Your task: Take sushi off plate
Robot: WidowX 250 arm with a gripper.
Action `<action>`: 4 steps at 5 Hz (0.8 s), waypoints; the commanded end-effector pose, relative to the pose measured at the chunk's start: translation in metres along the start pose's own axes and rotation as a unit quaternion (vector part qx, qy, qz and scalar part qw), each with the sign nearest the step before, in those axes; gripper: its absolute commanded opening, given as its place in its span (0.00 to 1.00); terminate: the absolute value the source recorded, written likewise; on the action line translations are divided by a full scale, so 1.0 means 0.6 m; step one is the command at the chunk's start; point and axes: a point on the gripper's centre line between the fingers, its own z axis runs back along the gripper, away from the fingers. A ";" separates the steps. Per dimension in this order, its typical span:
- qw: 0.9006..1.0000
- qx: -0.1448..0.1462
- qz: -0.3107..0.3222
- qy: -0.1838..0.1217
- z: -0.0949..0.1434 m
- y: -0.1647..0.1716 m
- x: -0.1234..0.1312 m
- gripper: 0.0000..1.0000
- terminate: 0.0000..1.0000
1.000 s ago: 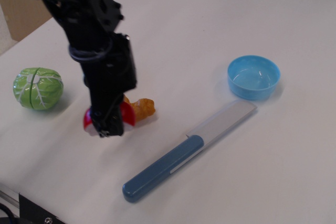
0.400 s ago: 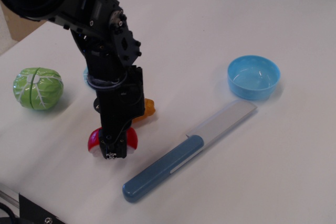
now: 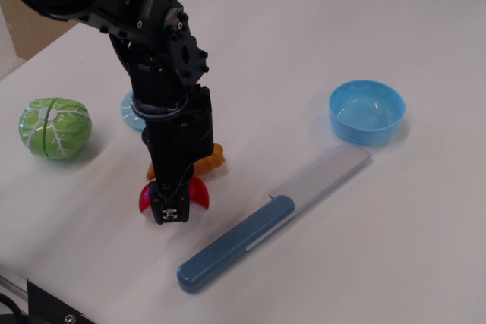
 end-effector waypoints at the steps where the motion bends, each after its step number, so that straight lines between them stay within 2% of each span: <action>1: 0.997 0.064 0.020 -0.025 0.094 -0.007 -0.009 1.00 0.00; 2: 0.994 0.090 0.037 -0.045 0.141 -0.011 -0.014 1.00 0.00; 3: 0.994 0.090 0.037 -0.045 0.141 -0.011 -0.014 1.00 0.00; 4: 0.994 0.090 0.037 -0.045 0.141 -0.011 -0.014 1.00 1.00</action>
